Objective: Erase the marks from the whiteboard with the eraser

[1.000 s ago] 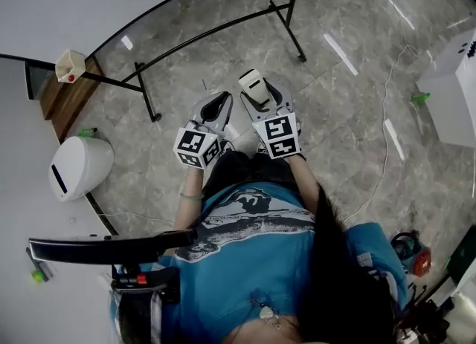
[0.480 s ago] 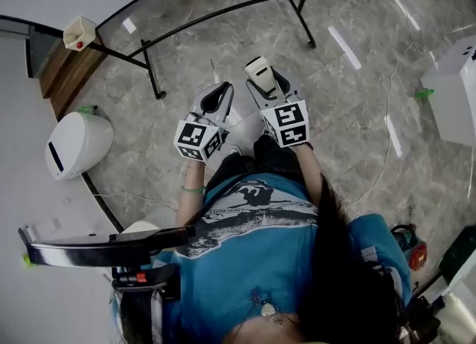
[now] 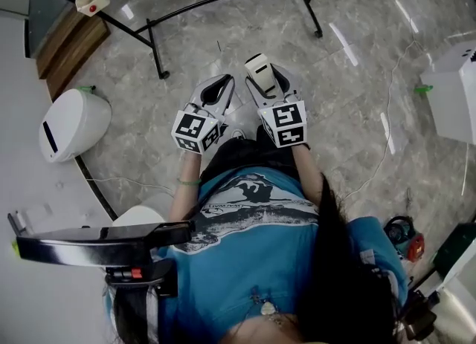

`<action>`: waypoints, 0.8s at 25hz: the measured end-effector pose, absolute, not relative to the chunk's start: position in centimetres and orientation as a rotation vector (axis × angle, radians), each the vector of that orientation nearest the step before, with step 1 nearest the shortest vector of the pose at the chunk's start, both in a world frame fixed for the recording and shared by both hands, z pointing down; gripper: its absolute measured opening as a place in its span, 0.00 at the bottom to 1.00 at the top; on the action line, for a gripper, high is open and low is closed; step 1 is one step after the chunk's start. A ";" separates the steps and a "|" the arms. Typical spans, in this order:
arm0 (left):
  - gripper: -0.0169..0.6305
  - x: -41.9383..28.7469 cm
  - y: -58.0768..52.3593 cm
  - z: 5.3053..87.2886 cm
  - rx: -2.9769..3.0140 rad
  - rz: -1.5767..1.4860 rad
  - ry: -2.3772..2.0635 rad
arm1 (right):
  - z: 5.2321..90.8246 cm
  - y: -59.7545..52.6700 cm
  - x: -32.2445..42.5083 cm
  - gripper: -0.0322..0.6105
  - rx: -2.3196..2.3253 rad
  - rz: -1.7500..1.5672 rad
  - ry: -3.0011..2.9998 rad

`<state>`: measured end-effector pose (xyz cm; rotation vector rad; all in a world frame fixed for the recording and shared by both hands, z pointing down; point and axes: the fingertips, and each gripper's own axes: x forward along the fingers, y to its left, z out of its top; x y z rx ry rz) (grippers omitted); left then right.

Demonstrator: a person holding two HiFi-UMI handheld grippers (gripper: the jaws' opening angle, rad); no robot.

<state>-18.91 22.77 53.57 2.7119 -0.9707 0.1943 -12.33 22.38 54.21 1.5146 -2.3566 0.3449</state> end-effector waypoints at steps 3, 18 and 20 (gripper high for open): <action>0.07 -19.9 23.9 53.4 2.720 0.165 -0.952 | 54.6 23.9 -13.7 0.46 1.499 0.343 -2.348; 0.07 -21.6 24.4 52.9 2.739 0.141 -0.942 | 54.2 24.4 -15.5 0.46 1.501 0.323 -2.345; 0.07 -21.8 24.6 53.1 2.740 0.143 -0.940 | 54.2 24.6 -15.6 0.46 1.508 0.318 -2.347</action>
